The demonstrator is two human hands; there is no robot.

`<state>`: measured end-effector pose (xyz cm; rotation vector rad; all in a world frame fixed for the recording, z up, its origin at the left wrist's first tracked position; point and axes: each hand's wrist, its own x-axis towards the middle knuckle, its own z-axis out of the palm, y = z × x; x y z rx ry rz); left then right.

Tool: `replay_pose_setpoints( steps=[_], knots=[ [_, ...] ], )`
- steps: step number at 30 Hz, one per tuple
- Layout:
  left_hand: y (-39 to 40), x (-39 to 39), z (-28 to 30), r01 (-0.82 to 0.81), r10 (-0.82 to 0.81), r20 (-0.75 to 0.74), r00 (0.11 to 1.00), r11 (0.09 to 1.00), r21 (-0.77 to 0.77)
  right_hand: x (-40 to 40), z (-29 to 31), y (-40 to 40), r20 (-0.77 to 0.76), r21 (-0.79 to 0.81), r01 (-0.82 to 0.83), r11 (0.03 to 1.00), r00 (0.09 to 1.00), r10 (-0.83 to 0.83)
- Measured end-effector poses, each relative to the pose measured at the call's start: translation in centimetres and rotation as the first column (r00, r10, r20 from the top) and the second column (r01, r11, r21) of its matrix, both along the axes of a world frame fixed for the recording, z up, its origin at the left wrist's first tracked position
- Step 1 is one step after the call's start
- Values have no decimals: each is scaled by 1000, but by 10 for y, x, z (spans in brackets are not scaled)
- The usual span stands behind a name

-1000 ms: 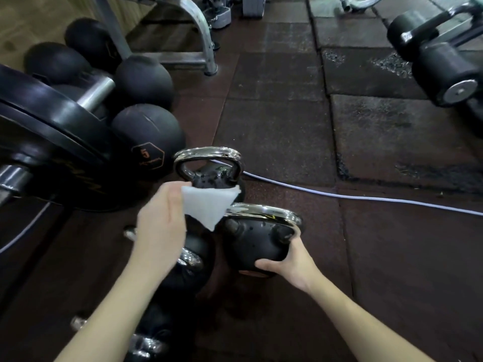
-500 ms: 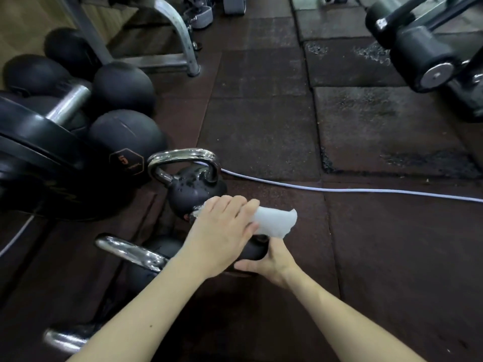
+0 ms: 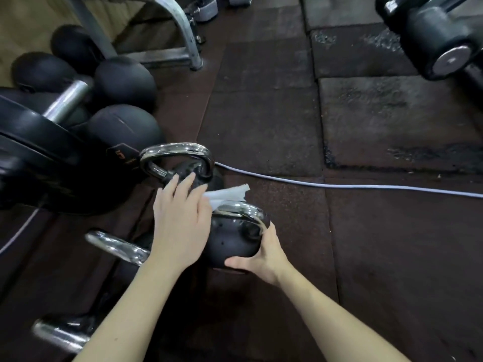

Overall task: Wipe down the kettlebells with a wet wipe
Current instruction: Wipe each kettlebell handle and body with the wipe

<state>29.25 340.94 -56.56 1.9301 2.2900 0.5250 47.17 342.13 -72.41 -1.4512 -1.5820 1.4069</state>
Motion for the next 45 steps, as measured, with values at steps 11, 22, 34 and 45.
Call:
replay_pose_setpoints(
  steps=[11, 22, 34, 45],
  knots=[
    [9, 24, -8, 213, -197, -259, 946, 976, 35, 3, 22, -1, -33, -40, -12, 999, 999, 11],
    [-16, 2, -16, 299, -296, -65, 953, 954, 34, 5, 27, 1, -171, 70, -26, 997, 985, 38],
    [-2, 67, -32, 328, -288, -420, 860, 944, 26, 2, 18, 4, -29, -9, -154, 988, 988, 154],
    [-4, -9, -30, -41, 12, 305, 952, 995, 89, 2, 7, 3, -17, -8, -34, 999, 999, 34]
  ],
)
